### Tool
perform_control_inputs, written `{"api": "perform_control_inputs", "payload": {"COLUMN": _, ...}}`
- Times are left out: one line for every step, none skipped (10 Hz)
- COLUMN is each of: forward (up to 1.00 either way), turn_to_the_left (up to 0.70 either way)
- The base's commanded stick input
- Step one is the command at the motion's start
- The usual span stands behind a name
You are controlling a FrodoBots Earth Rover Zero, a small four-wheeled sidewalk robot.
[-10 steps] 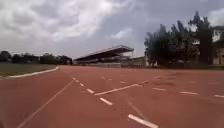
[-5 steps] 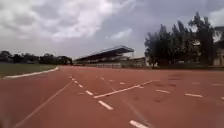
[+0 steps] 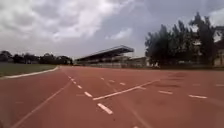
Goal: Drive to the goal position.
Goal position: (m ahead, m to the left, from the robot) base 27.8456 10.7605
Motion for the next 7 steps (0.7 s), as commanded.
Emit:
{"api": "perform_control_inputs", "payload": {"forward": 0.3, "turn_to_the_left": 0.0}}
{"api": "perform_control_inputs", "payload": {"forward": 0.3, "turn_to_the_left": 0.0}}
{"api": "perform_control_inputs", "payload": {"forward": 0.3, "turn_to_the_left": 0.0}}
{"api": "perform_control_inputs", "payload": {"forward": 0.3, "turn_to_the_left": 0.0}}
{"api": "perform_control_inputs", "payload": {"forward": 0.3, "turn_to_the_left": 0.0}}
{"api": "perform_control_inputs", "payload": {"forward": 0.3, "turn_to_the_left": 0.0}}
{"api": "perform_control_inputs", "payload": {"forward": 0.3, "turn_to_the_left": 0.0}}
